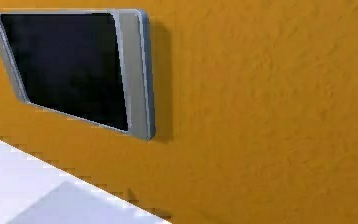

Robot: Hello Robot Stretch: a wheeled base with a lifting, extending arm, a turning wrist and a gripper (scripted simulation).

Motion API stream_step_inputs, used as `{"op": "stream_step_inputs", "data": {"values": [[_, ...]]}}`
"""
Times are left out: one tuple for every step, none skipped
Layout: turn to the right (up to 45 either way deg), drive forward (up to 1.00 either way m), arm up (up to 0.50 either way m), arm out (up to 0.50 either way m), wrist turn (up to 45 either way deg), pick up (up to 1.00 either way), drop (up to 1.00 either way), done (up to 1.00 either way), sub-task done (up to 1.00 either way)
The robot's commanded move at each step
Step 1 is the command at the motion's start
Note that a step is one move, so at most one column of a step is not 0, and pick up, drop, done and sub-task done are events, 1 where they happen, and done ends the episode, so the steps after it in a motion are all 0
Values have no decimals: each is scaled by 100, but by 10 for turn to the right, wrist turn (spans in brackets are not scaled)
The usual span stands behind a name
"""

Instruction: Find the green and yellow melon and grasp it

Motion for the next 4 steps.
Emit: {"op": "stream_step_inputs", "data": {"values": [[0, 35, 0, 0, 0, 0, 0, 0, 0], [-450, 0, 0, 0, 0, 0, 0, 0, 0], [-150, 0, 0, 0, 0, 0, 0, 0, 0], [0, 100, 0, 0, 0, 0, 0, 0, 0]]}}
